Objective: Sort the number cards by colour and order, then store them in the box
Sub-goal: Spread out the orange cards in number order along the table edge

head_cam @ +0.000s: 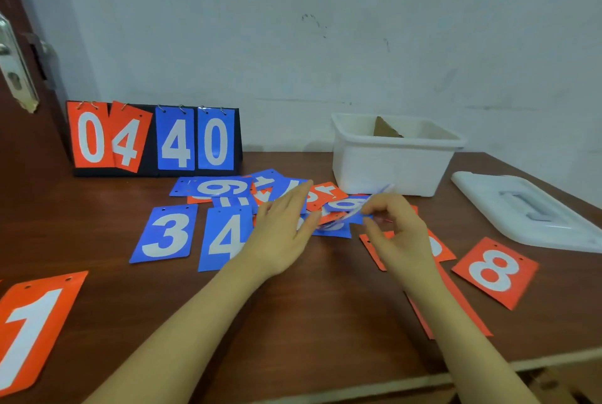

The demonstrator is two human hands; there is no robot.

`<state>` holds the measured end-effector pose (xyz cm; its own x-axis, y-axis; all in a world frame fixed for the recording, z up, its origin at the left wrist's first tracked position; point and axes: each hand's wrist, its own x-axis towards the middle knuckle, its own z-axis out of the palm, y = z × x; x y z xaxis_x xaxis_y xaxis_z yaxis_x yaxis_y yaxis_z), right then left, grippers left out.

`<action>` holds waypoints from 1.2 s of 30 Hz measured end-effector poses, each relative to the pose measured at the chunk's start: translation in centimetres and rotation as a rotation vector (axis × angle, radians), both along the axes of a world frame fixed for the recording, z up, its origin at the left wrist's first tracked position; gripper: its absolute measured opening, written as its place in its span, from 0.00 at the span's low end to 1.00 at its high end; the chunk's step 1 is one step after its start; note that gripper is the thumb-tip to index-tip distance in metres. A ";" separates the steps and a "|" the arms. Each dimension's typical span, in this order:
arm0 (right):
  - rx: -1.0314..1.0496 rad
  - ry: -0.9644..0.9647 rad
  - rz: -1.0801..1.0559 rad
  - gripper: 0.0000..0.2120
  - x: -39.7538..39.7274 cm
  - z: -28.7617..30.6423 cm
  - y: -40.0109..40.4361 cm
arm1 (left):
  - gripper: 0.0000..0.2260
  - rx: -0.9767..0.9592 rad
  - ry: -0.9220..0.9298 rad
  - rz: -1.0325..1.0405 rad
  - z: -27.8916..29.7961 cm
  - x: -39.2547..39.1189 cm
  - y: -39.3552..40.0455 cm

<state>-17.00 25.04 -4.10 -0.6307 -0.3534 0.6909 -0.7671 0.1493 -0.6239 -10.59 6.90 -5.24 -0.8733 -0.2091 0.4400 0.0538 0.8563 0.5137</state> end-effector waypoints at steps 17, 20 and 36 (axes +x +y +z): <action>-0.180 -0.173 -0.040 0.16 0.0 2.1 0.4 | 0.20 0.334 0.196 -0.105 2.4 1.1 2.4; -0.007 -0.191 -0.133 0.09 -3.4 1.6 -1.2 | 0.17 0.440 0.231 0.039 1.8 0.9 1.5; 1.148 -0.188 -0.346 0.34 -12.7 -2.6 -3.1 | 0.16 0.242 0.062 0.277 -2.2 -2.1 -2.8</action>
